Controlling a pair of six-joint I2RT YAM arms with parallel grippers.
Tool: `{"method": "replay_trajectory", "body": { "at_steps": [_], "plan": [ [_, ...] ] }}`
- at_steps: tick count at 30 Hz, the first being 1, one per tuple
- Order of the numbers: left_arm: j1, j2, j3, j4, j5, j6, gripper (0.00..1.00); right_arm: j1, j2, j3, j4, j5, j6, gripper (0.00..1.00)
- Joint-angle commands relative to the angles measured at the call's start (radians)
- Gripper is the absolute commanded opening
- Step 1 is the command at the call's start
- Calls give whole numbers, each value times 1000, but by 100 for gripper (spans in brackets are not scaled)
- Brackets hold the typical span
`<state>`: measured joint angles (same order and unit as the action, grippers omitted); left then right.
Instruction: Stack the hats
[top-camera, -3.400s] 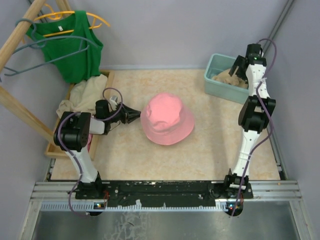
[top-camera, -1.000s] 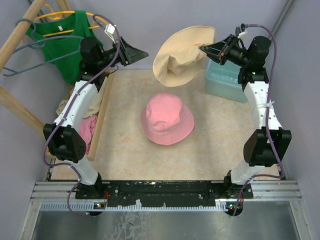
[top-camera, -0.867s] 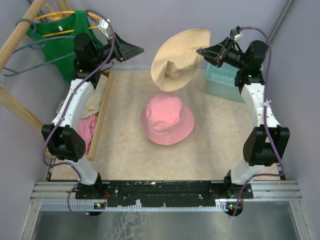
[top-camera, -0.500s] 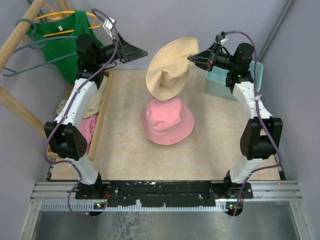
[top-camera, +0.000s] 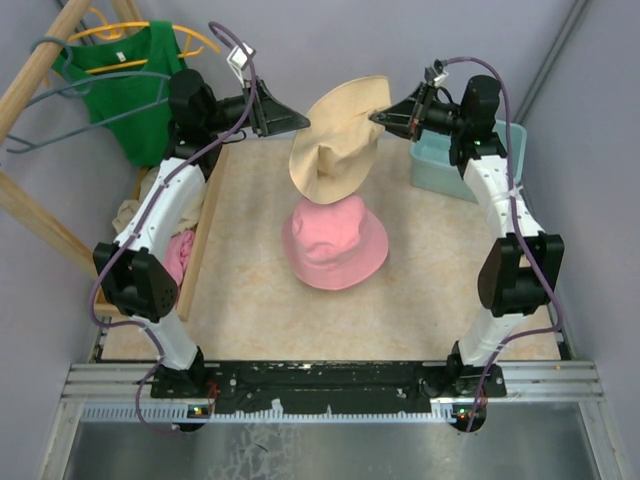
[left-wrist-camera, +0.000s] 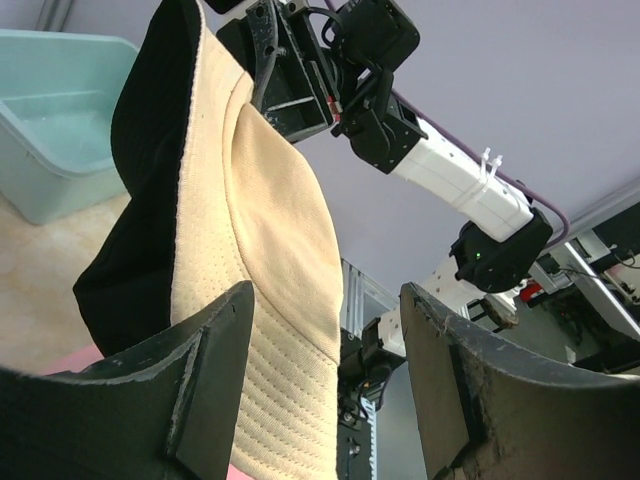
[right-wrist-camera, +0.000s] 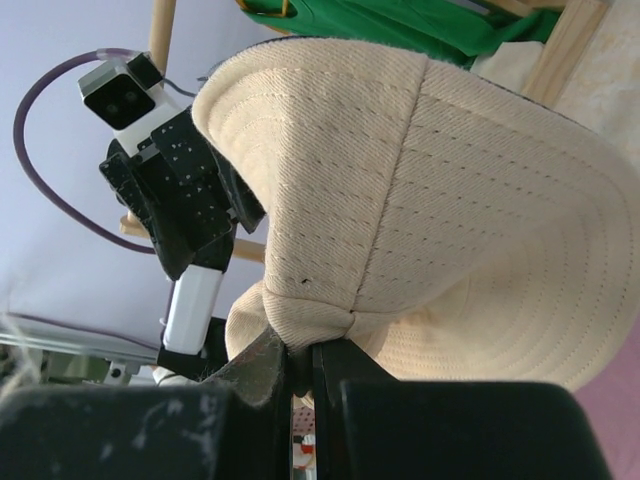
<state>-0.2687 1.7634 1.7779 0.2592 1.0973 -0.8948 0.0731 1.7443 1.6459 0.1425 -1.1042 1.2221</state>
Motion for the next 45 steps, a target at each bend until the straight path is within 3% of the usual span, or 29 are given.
{"method": "replay_trajectory", "body": {
  "at_steps": [1, 7, 17, 22, 28, 34, 45],
  "plan": [
    [0, 4, 22, -71, -12, 98, 67, 13, -50, 43, -18, -12, -19, 0],
    [17, 30, 85, -98, -16, 104, 68, 13, -82, 21, -67, -11, -46, 0],
    [24, 65, 133, -41, 8, 26, 68, 14, -205, 152, -601, 52, -310, 0],
    [26, 47, 108, -52, 28, 22, 68, 33, -304, 54, -653, 47, -294, 0],
    [96, -102, -142, -53, 13, 67, 68, 96, -368, 9, -771, 47, -306, 0],
    [179, -286, -415, -6, -6, 54, 70, 156, -332, 67, -1030, 105, -462, 0],
    [162, -417, -627, -17, 71, 49, 74, 207, -261, -57, -1007, 187, -501, 0]
  ]
}}
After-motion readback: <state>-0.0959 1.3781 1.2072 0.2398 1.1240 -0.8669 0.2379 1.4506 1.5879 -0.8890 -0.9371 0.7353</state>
